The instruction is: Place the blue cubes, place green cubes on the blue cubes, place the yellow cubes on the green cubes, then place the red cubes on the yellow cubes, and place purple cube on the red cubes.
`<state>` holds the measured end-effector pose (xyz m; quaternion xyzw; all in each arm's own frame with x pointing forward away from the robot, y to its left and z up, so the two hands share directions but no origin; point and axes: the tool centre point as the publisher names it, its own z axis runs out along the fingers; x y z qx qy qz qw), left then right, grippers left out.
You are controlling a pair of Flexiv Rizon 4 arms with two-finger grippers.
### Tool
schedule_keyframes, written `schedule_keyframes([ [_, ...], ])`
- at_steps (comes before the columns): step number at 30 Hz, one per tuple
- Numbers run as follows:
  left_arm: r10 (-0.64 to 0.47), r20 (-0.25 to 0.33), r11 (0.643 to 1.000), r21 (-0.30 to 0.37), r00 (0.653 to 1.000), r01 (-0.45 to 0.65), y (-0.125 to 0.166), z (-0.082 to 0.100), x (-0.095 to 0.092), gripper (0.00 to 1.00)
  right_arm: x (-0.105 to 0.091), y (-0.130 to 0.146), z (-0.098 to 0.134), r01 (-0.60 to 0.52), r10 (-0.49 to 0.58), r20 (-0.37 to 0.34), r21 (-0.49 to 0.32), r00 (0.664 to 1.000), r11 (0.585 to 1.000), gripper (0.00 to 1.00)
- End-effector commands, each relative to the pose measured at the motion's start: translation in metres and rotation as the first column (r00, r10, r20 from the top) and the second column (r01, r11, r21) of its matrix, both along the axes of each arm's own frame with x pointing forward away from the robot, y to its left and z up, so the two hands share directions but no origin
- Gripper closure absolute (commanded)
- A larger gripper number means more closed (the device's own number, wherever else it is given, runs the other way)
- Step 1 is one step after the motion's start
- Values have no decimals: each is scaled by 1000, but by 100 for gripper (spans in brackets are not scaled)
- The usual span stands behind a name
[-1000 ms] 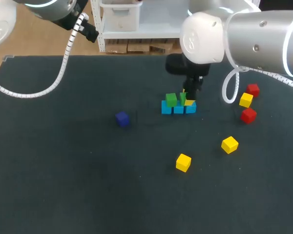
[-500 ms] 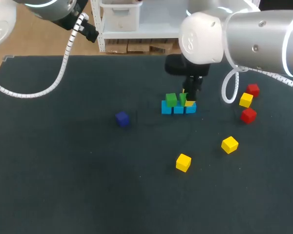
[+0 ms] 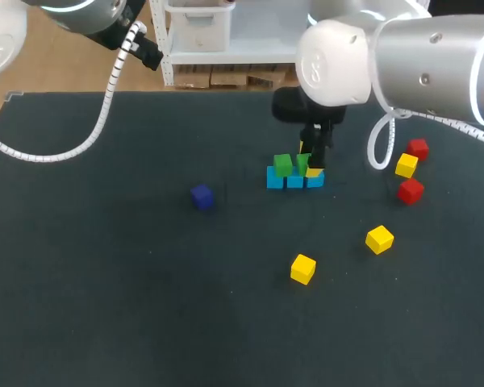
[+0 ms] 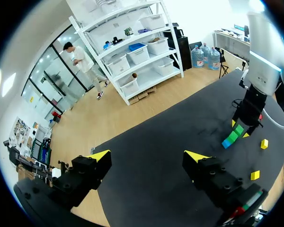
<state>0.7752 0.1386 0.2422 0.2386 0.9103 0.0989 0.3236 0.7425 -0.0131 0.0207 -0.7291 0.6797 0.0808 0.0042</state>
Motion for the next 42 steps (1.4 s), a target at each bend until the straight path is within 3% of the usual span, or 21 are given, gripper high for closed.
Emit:
schedule_keyframes([
  [1, -1, 0, 1000, 0, 1000, 1, 1, 0, 0, 0, -3, -2, -1, 7, -7, 3, 3, 1000, 1000, 31],
  [5, -1, 0, 1000, 0, 1000, 1, 1, 0, 0, 0, -4, -3, -1, 12, -12, 3, 9, 1000, 1000, 28],
  [8, -1, 0, 1000, 0, 1000, 1, 1, 0, 0, 0, -5, -1, 1, 10, -10, 4, 12, 1000, 1000, 19],
  [19, -1, 0, 1000, 0, 1000, 1, 1, 0, 0, 0, -5, 5, 2, -5, 5, 6, -1, 1000, 1000, 0],
  [39, -1, 0, 1000, 0, 1000, 1, 1, 0, 0, 0, -5, 9, -2, -12, 12, -4, -4, 1000, 1000, 0],
  [42, -1, 0, 1000, 0, 1000, 1, 1, 0, 0, 0, -5, 9, -2, -11, 11, -2, -4, 1000, 1000, 30],
])
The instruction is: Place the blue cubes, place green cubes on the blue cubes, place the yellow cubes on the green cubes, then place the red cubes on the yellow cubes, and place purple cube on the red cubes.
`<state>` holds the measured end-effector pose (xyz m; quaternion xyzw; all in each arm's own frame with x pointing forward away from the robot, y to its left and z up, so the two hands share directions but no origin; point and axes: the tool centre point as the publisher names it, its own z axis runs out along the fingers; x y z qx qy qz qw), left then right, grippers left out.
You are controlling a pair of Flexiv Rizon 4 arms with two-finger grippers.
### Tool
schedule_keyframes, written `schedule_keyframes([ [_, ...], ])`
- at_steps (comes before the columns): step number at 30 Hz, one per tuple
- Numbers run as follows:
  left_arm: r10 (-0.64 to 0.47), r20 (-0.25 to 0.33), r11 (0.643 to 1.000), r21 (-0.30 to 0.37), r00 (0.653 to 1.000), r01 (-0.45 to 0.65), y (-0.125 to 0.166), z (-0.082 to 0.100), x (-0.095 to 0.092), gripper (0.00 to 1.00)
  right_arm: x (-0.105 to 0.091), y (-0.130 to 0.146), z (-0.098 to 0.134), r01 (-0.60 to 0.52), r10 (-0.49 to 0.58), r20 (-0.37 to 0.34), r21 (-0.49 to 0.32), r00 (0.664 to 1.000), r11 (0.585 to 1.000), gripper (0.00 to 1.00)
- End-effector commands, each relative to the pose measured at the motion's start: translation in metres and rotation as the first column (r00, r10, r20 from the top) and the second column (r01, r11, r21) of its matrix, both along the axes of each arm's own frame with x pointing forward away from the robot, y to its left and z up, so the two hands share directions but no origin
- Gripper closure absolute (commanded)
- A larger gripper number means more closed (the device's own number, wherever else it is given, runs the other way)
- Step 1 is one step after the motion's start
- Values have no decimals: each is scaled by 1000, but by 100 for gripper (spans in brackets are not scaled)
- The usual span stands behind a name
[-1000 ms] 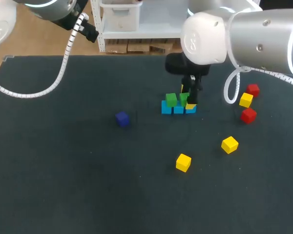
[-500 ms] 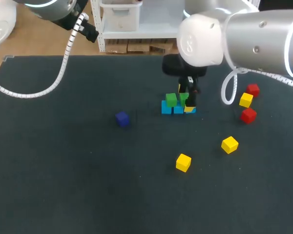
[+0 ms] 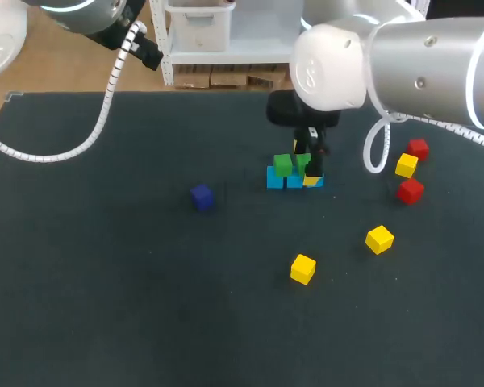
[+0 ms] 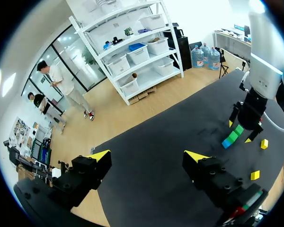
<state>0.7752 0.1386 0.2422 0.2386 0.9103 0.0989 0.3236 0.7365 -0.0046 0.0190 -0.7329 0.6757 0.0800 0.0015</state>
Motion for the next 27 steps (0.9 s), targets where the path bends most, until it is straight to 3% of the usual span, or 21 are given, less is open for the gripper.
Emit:
schedule_keyframes([
  [1, -1, 0, 1000, 0, 1000, 1, 1, 0, 0, 0, 1, 0, 0, 1, -1, 0, 1, 1000, 1000, 39],
  [2, -1, 0, 1000, 0, 1000, 1, 1, 0, 0, 0, 1, -1, 0, 3, -3, 1, 1, 1000, 1000, 51],
  [10, -1, 0, 1000, 0, 1000, 1, 1, 0, 0, 0, 1, -1, -1, 6, -6, 0, 2, 1000, 1000, 63],
  [27, -1, 0, 1000, 0, 1000, 1, 1, 0, 0, 0, 0, 0, -4, 6, -6, -3, 9, 1000, 1000, 64],
])
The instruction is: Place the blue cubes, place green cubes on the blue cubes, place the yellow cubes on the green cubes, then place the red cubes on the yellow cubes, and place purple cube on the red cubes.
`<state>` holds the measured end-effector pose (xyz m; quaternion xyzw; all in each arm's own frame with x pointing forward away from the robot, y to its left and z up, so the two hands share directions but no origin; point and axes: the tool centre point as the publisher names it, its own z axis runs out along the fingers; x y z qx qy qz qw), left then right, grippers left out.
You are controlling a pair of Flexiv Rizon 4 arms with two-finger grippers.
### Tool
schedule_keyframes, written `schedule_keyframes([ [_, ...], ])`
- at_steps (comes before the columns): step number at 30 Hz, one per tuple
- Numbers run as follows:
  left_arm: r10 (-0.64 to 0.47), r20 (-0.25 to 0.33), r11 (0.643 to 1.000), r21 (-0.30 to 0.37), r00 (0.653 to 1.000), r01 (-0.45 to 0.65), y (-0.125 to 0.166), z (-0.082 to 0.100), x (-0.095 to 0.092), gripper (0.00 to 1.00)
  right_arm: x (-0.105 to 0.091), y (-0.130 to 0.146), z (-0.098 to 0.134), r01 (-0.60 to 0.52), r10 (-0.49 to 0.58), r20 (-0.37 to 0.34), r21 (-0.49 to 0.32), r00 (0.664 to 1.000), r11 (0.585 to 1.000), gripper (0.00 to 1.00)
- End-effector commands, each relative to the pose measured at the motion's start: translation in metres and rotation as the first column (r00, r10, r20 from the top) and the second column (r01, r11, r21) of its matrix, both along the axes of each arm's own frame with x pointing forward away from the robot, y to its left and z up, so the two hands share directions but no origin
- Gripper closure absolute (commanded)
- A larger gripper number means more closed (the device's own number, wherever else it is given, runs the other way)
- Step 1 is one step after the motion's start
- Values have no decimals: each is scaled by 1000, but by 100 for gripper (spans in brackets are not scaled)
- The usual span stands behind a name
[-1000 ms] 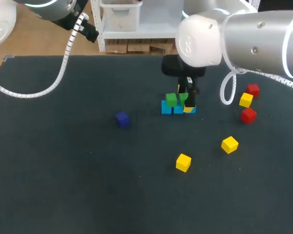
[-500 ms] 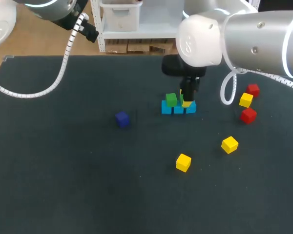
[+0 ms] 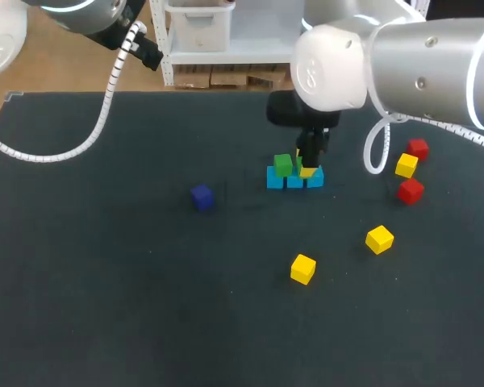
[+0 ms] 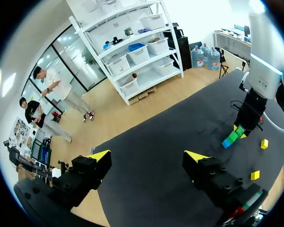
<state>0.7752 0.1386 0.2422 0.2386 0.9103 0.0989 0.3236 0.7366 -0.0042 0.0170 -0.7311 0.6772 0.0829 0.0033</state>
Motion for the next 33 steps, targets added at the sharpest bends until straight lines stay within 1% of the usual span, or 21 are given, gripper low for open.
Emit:
schedule_keyframes([
  [1, -1, 0, 1000, 0, 1000, 1, 1, 0, 0, 0, 0, -1, -2, 2, -2, -1, 3, 1000, 1000, 64],
  [11, -1, 0, 1000, 0, 1000, 1, 1, 0, 0, 0, -1, -5, -4, 12, -12, 0, 2, 1000, 1000, 70],
  [16, -1, 0, 1000, 0, 1000, 1, 1, 0, 0, 0, -1, -5, -4, 17, -17, -1, 8, 1000, 1000, 68],
  [20, -1, 0, 1000, 0, 1000, 1, 1, 0, 0, 0, -1, -6, -5, 22, -22, -2, 13, 1000, 1000, 64],
  [22, -1, 0, 1000, 0, 1000, 1, 1, 0, 0, 0, -1, -5, -5, 22, -22, -2, 14, 1000, 1000, 65],
  [33, -1, 0, 1000, 0, 1000, 1, 1, 0, 0, 0, 1, -6, -5, 41, -41, 1, 25, 999, 999, 63],
])
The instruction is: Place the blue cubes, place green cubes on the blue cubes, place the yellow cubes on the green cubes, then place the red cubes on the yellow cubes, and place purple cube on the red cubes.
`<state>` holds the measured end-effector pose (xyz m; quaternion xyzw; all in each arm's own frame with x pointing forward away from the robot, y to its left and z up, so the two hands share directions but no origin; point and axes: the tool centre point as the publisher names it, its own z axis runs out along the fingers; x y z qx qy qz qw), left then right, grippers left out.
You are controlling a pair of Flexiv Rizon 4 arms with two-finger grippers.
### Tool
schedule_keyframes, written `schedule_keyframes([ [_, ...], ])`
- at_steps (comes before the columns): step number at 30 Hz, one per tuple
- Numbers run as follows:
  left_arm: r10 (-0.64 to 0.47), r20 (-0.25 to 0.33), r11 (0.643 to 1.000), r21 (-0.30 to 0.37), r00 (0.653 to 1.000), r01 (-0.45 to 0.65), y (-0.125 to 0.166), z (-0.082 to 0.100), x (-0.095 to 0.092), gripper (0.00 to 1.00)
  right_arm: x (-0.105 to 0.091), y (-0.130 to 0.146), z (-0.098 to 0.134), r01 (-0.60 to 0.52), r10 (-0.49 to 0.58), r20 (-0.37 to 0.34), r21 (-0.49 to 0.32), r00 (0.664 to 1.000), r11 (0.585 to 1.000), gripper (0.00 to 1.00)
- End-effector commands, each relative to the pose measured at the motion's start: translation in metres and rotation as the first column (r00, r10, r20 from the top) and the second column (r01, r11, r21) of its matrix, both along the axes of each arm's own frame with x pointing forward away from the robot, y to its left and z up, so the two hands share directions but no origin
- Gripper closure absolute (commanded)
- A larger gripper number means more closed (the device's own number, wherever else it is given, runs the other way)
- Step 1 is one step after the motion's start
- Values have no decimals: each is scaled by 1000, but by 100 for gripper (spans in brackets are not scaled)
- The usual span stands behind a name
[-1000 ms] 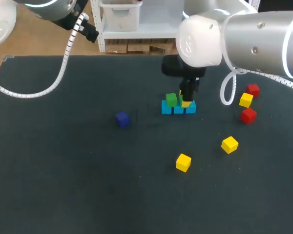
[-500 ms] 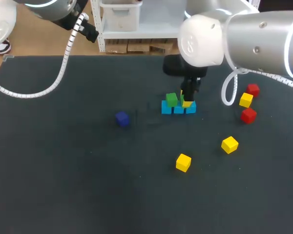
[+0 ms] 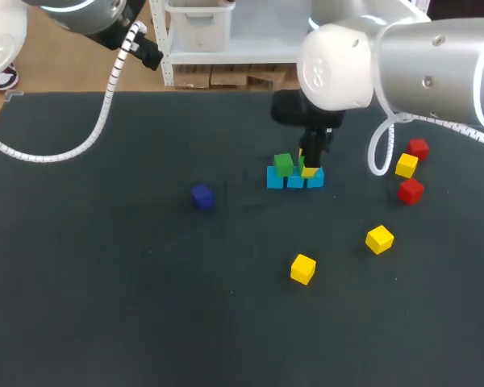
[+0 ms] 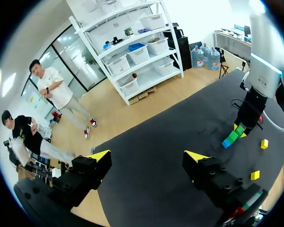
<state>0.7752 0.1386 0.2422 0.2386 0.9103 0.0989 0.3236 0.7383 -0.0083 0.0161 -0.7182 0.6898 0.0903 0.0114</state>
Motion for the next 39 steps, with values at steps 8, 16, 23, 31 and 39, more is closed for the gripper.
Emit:
schedule_keyframes([
  [8, -1, 0, 1000, 0, 1000, 1, 1, 0, 0, 0, 0, -2, -5, 11, -11, 5, 15, 1000, 1000, 61],
  [16, -1, 0, 1000, 0, 1000, 1, 1, 0, 0, 0, 0, -1, -5, 5, -5, 6, 15, 1000, 1000, 0],
  [23, -1, 0, 1000, 0, 1000, 1, 1, 0, 0, 0, -2, -1, -3, 5, -5, 12, 16, 1000, 1000, 0],
  [31, -1, 0, 1000, 0, 1000, 1, 1, 0, 0, 0, -14, -14, 22, 41, -45, 76, 48, 996, 998, 0],
  [39, -1, 0, 1000, 0, 1000, 1, 1, 0, 0, 0, -38, -24, 44, 54, -60, 120, 51, 991, 997, 0],
])
